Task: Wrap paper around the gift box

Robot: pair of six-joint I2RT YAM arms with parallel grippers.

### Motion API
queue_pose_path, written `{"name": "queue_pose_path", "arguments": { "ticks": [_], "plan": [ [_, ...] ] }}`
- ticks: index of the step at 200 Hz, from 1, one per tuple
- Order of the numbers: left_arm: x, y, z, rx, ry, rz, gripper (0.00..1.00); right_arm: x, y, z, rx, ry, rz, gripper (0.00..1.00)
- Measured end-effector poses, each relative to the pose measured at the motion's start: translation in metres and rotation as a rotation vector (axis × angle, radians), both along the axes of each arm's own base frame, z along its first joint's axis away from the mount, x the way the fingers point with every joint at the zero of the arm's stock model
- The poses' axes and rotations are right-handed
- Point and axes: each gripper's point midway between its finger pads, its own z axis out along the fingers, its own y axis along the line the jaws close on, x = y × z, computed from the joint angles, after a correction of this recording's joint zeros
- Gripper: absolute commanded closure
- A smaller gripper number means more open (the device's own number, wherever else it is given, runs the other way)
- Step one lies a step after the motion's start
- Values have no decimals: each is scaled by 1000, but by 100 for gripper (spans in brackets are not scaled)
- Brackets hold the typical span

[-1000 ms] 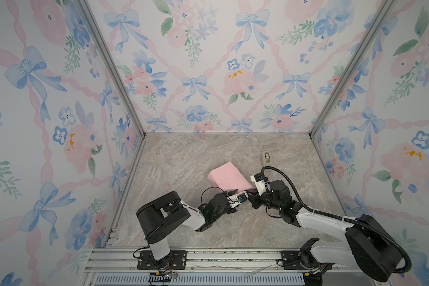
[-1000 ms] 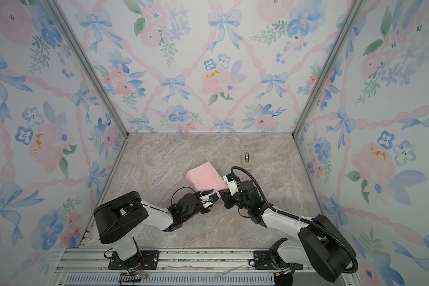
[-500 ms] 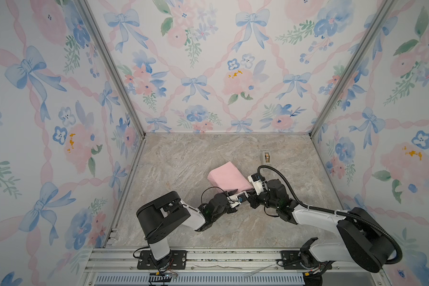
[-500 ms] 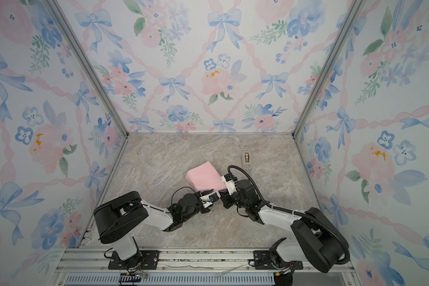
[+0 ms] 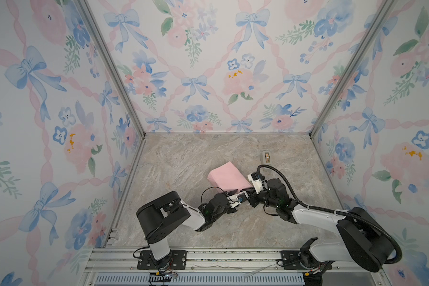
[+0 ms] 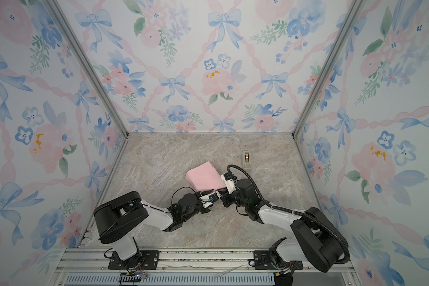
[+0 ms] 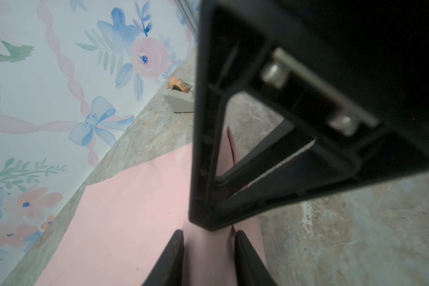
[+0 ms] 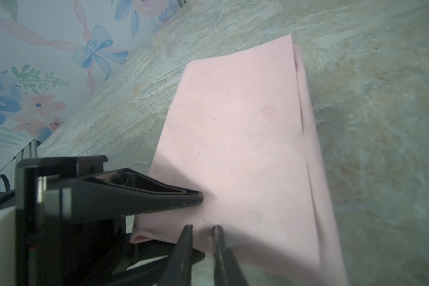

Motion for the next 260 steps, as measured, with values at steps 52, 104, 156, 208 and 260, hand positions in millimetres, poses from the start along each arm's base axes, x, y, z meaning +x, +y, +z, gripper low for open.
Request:
{"name": "queue_pose_path", "arguments": {
  "ticks": [52,104,156,208,260],
  "plan": [
    [0,0,0,0,0,0,65,4,3,-4,-2,-7,3,80],
    [0,0,0,0,0,0,64,9,6,-5,5,-15,5,81],
    [0,0,0,-1,1,0,64,14,7,-6,11,-12,-6,82],
    [0,0,0,-3,3,1,65,17,6,-5,14,-14,-25,74],
    [0,0,0,-3,3,1,65,21,3,-4,-1,-37,-45,62]
  ]
}}
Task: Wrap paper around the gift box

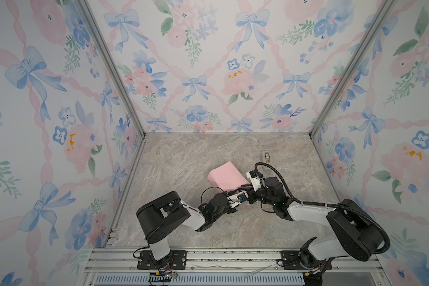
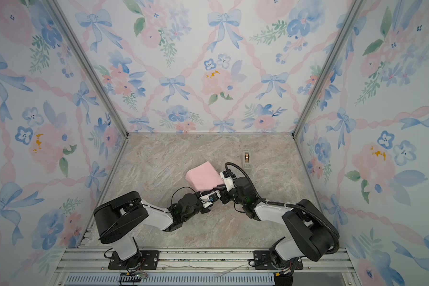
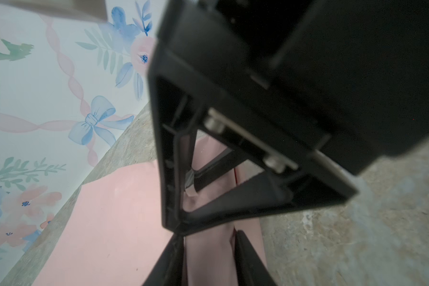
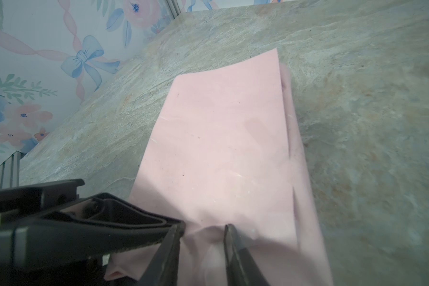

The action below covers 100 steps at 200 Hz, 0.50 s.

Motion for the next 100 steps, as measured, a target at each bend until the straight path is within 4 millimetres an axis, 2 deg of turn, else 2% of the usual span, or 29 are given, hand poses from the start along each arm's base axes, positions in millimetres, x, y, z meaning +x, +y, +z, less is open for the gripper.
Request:
{"name": "queue_pose_path", "arguments": {
  "ticks": [50,100],
  "plan": [
    [0,0,0,0,0,0,65,1,-5,3,-26,-3,-17,57],
    [0,0,0,0,-1,0,65,-3,-21,29,36,32,-57,74]
  ]
}}
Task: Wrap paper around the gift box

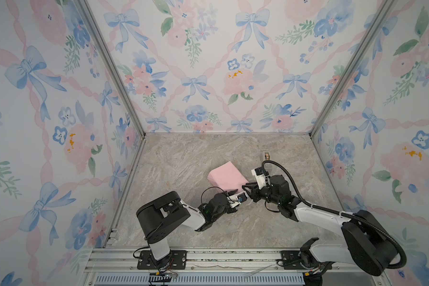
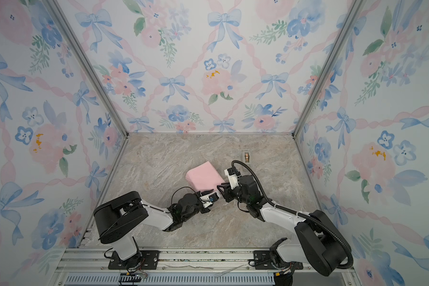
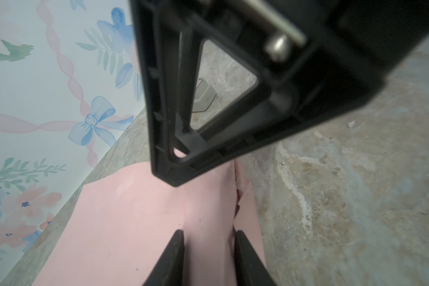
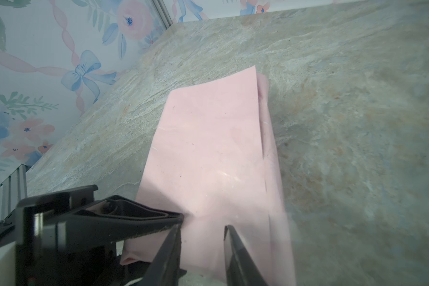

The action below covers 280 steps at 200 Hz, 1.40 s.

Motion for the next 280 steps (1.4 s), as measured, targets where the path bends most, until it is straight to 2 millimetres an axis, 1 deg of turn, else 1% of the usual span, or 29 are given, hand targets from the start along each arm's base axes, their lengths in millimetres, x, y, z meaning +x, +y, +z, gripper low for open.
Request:
{"name": "queue_pose_path", "arguments": {
  "ticks": [16,33,78,97,112,148,169,188,207,228,261,280],
  "plan": [
    [0,0,0,0,0,0,65,-4,-5,6,14,21,-14,76],
    [0,0,0,0,0,0,65,-12,-9,3,19,63,-24,77],
    [0,0,0,-1,1,-3,65,-41,-22,-29,-2,214,-47,82],
    [0,0,0,-1,1,-3,65,-50,-19,-41,-9,264,-43,85],
    [0,-1,0,-1,1,-4,65,-53,-15,-49,-18,288,-41,86],
    [-1,-1,0,-2,2,-7,65,-51,-10,-71,-40,341,-68,87],
    [-1,-1,0,-2,2,-7,65,-49,-6,-79,-50,356,-69,88],
    [-1,-1,0,-2,2,-7,64,-43,2,-77,-39,347,-64,88],
    [-1,-1,0,-2,2,-7,64,-35,12,-69,-13,323,-58,88],
    [-1,-1,0,-1,2,-8,63,-28,17,-62,6,301,-62,88],
    [-1,-1,-1,-1,5,-11,58,-26,18,-66,6,308,-70,88],
    [-3,-2,0,-3,13,-18,52,-26,18,-70,1,317,-74,88]
  ]
}}
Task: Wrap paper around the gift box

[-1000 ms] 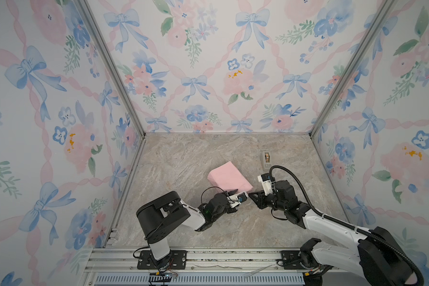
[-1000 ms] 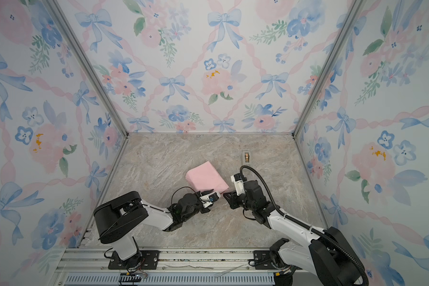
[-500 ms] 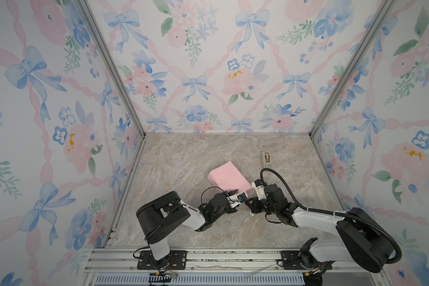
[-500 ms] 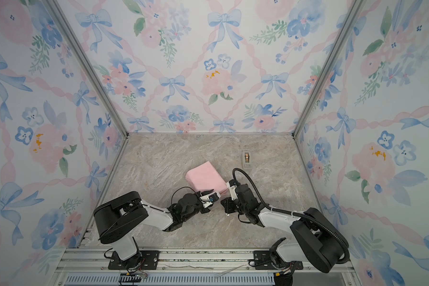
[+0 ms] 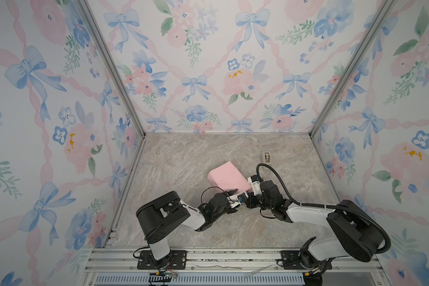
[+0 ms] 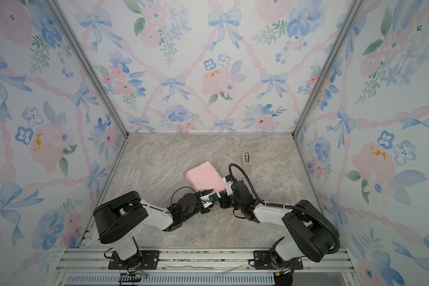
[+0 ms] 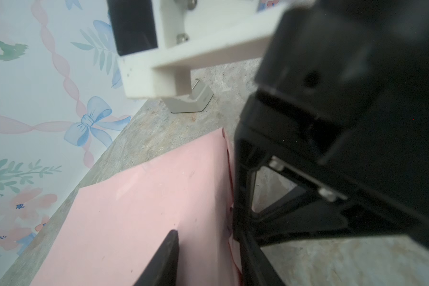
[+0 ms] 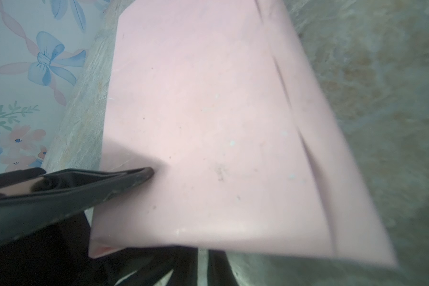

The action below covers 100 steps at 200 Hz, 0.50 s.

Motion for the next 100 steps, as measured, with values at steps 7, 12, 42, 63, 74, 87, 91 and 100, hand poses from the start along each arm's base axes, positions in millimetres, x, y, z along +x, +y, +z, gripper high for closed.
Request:
{"name": "queue_pose_path", "arguments": {
  "ticks": [7,12,42,63,74,87,91,100],
  "plan": [
    [-1,0,0,0,4,-3,51,0,0,-1,-2,1,-1,88],
    [-1,0,0,0,9,-3,50,1,0,-1,-2,1,-1,88],
    [-4,0,5,-13,27,-9,48,2,1,1,0,-3,-2,88],
    [-7,2,20,-53,23,-10,49,2,1,1,0,-5,-3,88],
    [-10,4,32,-88,22,-11,51,3,1,1,0,-6,-5,88],
    [-14,8,46,-141,30,-9,54,3,1,1,1,-8,-5,88],
    [-16,10,49,-159,34,-9,55,3,1,1,1,-8,-5,88],
    [-21,14,59,-208,53,-9,55,3,1,2,1,-9,-5,88]
  ]
}}
